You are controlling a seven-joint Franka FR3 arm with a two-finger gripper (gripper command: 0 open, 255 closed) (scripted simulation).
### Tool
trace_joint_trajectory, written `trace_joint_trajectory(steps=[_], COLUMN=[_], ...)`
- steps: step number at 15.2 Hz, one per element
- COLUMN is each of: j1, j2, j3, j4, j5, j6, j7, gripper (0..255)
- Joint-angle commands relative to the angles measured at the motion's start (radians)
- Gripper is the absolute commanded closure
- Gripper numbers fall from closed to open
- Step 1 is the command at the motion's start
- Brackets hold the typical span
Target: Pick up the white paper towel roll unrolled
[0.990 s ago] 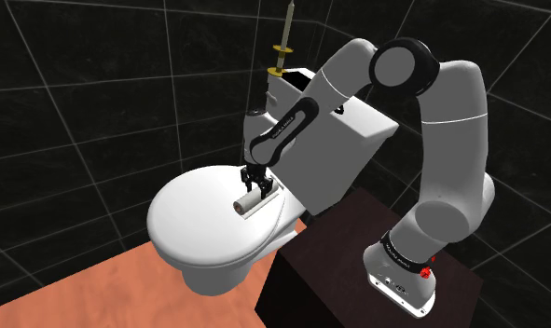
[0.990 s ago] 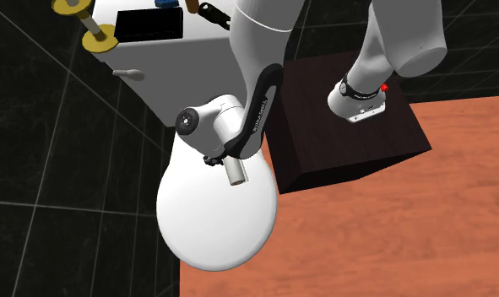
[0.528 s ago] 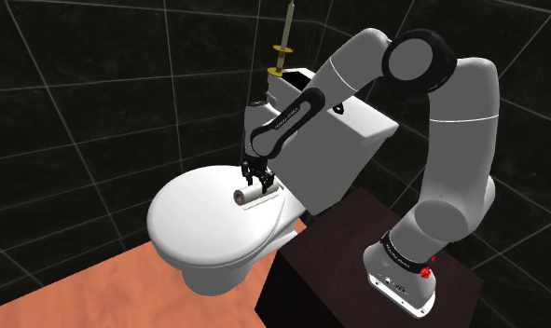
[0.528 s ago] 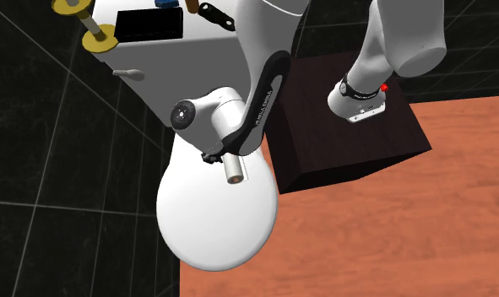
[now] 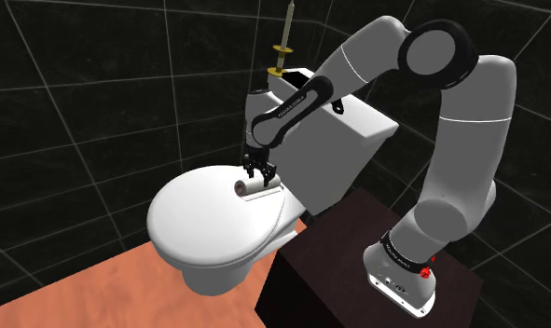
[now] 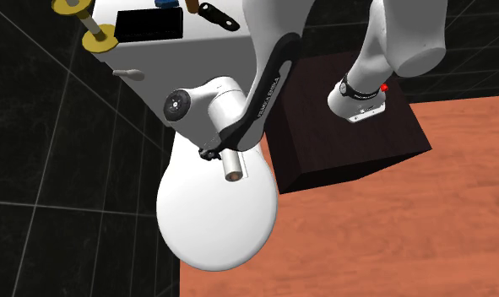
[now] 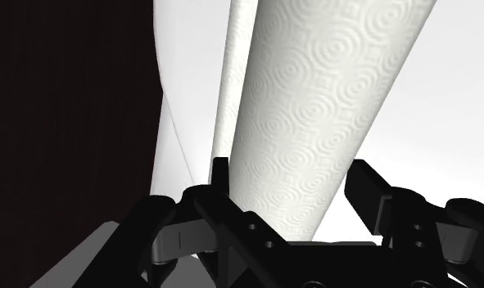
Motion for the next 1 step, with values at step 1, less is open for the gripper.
trace_joint_trajectory(steps=[1], j1=[-0.002], j2=[-0.007], j3=[0.001], j4=[-0.002], j5=[0.003], j6=[-0.005], j7=[-0.003], gripper=[255])
